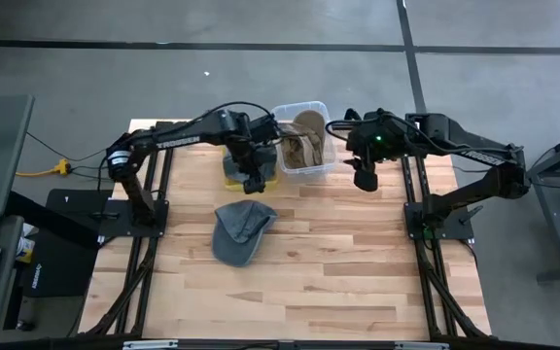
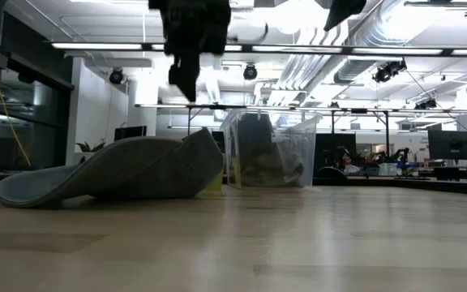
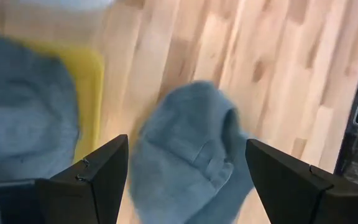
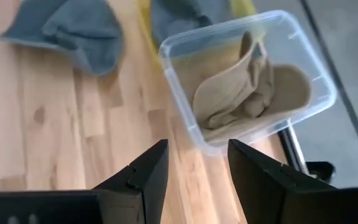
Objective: Pick & Place hat
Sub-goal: Put the blue cap into the yellow bin
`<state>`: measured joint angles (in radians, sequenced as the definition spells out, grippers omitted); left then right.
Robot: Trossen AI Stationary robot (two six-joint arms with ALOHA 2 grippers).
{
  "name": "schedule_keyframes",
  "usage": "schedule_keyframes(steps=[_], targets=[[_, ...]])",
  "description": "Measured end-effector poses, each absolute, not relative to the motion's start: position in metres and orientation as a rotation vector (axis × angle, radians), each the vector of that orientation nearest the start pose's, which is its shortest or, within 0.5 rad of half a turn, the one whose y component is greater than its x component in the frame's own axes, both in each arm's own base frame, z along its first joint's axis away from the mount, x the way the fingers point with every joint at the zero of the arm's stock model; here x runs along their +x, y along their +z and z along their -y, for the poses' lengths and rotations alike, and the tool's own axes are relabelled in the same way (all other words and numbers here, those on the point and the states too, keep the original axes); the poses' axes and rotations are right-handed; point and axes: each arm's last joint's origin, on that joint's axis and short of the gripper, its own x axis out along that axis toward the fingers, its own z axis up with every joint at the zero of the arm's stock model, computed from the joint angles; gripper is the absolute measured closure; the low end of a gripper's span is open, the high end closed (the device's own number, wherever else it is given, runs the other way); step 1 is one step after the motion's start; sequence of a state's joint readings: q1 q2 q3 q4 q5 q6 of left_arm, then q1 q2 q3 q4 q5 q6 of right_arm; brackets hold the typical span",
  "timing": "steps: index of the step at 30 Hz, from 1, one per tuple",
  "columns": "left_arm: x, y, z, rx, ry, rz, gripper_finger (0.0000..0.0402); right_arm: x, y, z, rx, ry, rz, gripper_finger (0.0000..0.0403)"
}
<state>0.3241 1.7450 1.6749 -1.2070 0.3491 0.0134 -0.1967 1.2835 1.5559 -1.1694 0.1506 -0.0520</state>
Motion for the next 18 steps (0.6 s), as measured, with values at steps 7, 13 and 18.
schedule_keyframes(steps=[7,13,18], targets=[[0.320,0.357,-0.068,-0.386,-0.005,-0.998,0.0119,0.222,0.405,0.040,-0.026,-0.115,-0.894,0.0242],[0.304,0.360,-0.037,-0.407,0.078,-1.015,0.0119,0.233,0.380,0.027,-0.029,0.032,-0.896,0.0242],[0.281,0.337,-0.006,-0.508,0.112,-0.986,0.0119,0.245,0.341,0.013,-0.032,0.120,-0.918,0.0242]])
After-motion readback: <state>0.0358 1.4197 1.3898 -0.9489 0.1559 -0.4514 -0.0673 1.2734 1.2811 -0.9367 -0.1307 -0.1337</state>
